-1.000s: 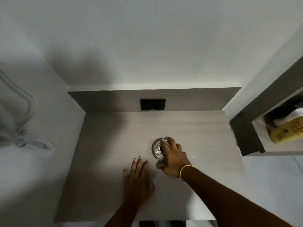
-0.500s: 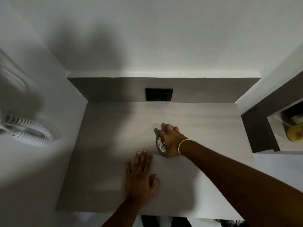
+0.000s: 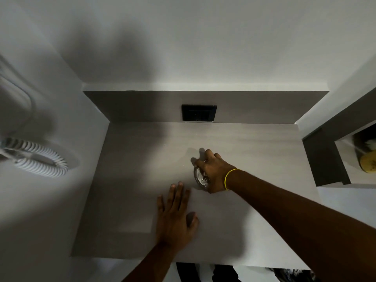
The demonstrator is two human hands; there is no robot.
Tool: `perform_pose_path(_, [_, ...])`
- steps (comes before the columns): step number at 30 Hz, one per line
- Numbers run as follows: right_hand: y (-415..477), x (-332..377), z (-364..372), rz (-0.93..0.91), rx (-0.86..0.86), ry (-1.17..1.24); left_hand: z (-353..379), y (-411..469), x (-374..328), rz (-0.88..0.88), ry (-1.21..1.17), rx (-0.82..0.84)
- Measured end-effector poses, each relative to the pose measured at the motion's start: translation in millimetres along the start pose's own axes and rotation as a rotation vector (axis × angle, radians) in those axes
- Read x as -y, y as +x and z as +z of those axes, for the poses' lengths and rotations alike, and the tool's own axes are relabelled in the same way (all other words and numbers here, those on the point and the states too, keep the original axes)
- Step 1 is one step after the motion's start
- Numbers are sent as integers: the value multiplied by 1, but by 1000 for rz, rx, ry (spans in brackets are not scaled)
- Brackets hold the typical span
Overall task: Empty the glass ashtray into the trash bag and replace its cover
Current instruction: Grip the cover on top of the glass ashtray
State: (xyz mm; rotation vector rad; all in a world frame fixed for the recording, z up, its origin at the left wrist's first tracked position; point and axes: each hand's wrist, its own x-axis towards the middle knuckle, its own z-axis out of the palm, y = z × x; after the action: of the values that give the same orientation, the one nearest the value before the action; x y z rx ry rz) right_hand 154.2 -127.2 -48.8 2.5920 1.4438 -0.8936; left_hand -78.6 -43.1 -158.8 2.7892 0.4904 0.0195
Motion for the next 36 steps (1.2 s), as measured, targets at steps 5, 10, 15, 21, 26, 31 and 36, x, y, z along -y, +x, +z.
perform_pose_path(5, [-3,1,-7,-51,15,-30,0,0,0,-1,-7,-7])
perform_pose_path(10, [-9,2,-13,-78,37,-70,0,0,0,0,0,-16])
perform_pose_path(15, [-14,6,-16,-105,34,-101,1,0,0,2,1,-25])
perform_pose_path(21, [-15,8,-18,-125,46,-142,2,0,0,-1,-4,-47])
perform_pose_path(26, [-14,5,-14,-122,47,-212,3,-1,0,-3,9,-36])
perform_pose_path(31, [-16,1,-16,-135,28,-220,0,-1,-1,-14,1,-30])
perform_pose_path(36, [-11,1,-18,-162,54,-231,0,0,-1,-13,-4,-26])
